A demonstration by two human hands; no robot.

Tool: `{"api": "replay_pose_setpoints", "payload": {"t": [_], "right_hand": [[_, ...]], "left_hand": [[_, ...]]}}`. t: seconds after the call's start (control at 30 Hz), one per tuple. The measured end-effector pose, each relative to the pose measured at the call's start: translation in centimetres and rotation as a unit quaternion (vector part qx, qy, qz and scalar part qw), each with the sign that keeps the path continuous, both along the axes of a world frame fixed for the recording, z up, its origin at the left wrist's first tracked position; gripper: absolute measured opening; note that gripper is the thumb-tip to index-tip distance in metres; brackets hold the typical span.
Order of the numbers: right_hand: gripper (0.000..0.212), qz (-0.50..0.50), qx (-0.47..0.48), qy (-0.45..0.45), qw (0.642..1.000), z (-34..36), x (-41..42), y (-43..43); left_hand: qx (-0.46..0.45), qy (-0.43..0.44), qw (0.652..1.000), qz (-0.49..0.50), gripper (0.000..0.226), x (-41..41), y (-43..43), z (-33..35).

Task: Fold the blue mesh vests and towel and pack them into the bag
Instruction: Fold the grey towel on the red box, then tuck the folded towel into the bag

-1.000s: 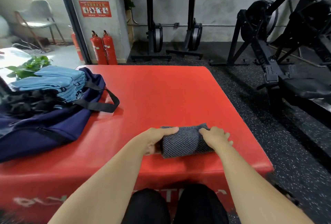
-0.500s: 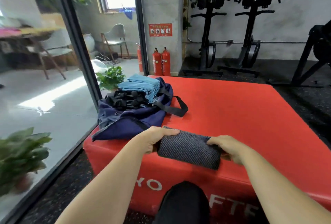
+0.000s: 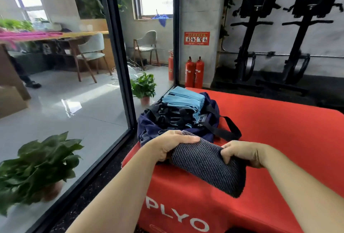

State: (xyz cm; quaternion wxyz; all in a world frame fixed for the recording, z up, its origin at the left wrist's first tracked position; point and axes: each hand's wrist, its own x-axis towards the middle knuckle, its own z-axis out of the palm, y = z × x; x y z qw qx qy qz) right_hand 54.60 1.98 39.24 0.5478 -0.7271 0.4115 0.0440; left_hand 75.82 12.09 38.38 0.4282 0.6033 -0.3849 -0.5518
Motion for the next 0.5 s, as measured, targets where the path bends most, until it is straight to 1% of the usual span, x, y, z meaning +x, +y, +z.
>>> {"api": "replay_pose_setpoints", "payload": {"t": [0.07, 0.13, 0.17, 0.2, 0.23, 0.27, 0.3, 0.33, 0.4, 0.43, 0.47, 0.5], "right_hand": [[0.021, -0.013, -0.037, -0.014, 0.999, 0.7, 1.3, -0.7], [0.026, -0.031, -0.071, -0.038, 0.996, 1.7, 2.4, -1.8], [0.028, -0.042, -0.083, -0.049, 0.995, 2.5, 2.9, -2.4], [0.022, -0.059, -0.082, -0.066, 0.993, 3.1, 3.6, -3.0], [0.008, -0.073, -0.082, -0.091, 0.990, 3.9, 4.4, -3.5], [0.013, -0.086, -0.087, -0.110, 0.986, 4.3, 5.3, -4.4], [0.023, -0.098, -0.101, -0.121, 0.983, 4.7, 6.5, -5.2], [0.026, -0.105, -0.119, -0.127, 0.979, 4.8, 7.7, -5.8], [0.018, -0.104, -0.138, -0.142, 0.975, 4.9, 10.1, -6.5], [0.013, -0.103, -0.134, -0.152, 0.974, 4.7, 11.1, -6.8], [0.013, -0.104, -0.126, -0.150, 0.975, 4.4, 11.9, -6.9], [0.015, -0.103, -0.117, -0.149, 0.976, 3.9, 12.6, -7.1]], "left_hand": [[-0.010, -0.036, 0.998, 0.051, 0.054, 1.7, -1.2, -0.1], [-0.047, -0.086, 0.986, 0.138, 0.049, 4.1, -2.6, -0.4], [-0.071, -0.162, 0.971, 0.161, 0.041, 5.8, -3.4, -1.0], [-0.097, -0.248, 0.948, 0.172, 0.030, 7.1, -4.0, -1.4], [-0.110, -0.315, 0.927, 0.170, 0.020, 8.3, -4.6, -1.9], [-0.105, -0.361, 0.915, 0.148, 0.016, 9.3, -5.3, -2.3], [-0.080, -0.400, 0.906, 0.112, 0.019, 10.1, -5.9, -2.8], [-0.045, -0.439, 0.895, 0.069, 0.025, 10.5, -6.3, -3.1], [0.011, -0.528, 0.849, -0.013, 0.033, 11.2, -6.8, -3.6], [0.032, -0.554, 0.831, -0.040, 0.036, 11.5, -6.9, -3.8], [0.041, -0.566, 0.821, -0.061, 0.040, 11.7, -6.9, -3.8], [0.052, -0.565, 0.820, -0.078, 0.046, 11.9, -6.8, -3.8]]}}
